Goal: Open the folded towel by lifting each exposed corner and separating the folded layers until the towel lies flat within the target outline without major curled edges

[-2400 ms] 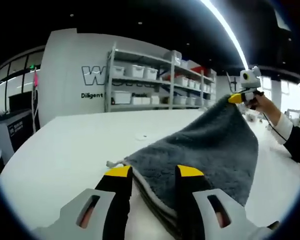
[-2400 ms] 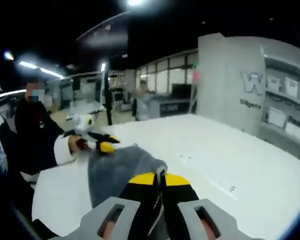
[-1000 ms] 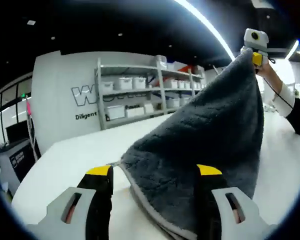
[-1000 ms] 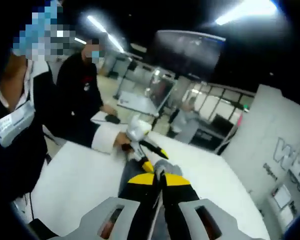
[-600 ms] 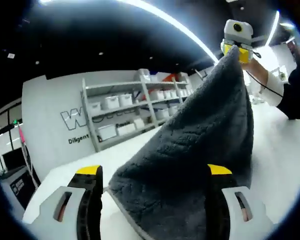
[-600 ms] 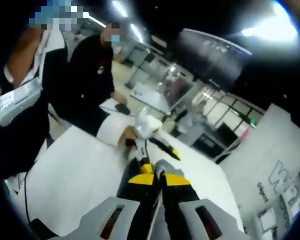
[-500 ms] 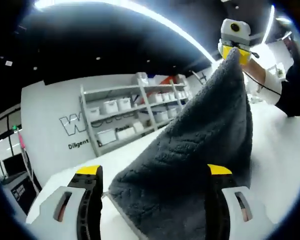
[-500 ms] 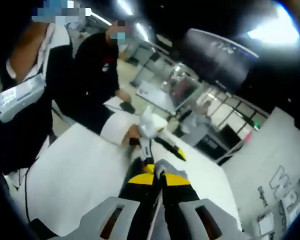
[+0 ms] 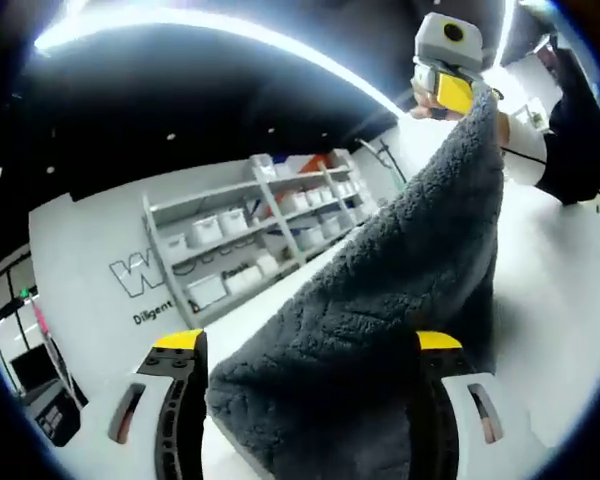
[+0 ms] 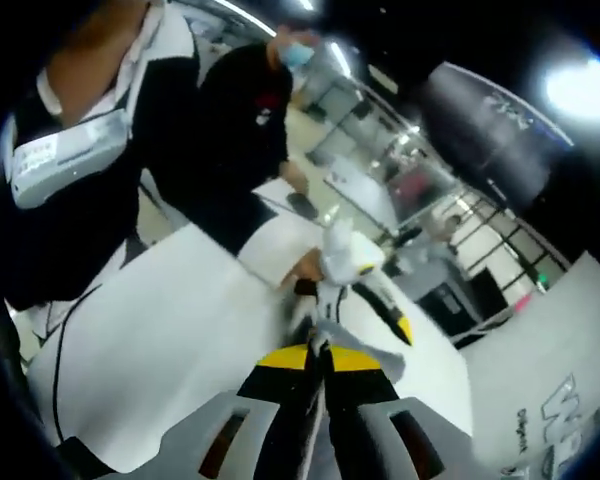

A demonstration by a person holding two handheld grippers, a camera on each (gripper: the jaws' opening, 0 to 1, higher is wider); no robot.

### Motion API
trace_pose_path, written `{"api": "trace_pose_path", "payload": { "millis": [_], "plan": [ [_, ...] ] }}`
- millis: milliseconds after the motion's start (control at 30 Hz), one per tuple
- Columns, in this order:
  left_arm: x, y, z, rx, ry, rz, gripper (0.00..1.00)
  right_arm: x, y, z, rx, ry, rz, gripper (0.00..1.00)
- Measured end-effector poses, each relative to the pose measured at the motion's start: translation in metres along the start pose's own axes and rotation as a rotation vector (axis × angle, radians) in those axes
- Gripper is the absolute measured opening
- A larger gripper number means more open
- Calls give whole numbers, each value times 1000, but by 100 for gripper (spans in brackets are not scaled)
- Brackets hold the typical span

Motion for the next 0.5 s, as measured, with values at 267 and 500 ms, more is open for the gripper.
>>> {"api": "trace_pose_path", "payload": {
  "millis": [267, 500],
  "plan": [
    [1, 1, -3, -4, 24, -2, 80, 9, 22, 15, 95, -63, -8, 0],
    [4, 2, -6, 6, 70, -12, 80, 14, 39, 28, 169, -82, -15, 0]
  ]
}}
Point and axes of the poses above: the point that each gripper's makers call its tool centre point, and the gripper's own axes: y roughly forward along the fingers, z roughly to its left, x roughly out of its top, the point moved 5 cm from there along -y, roughly backward along the fingers, and after that the axes turned 4 degrees about -y, right-handed, at the moved point
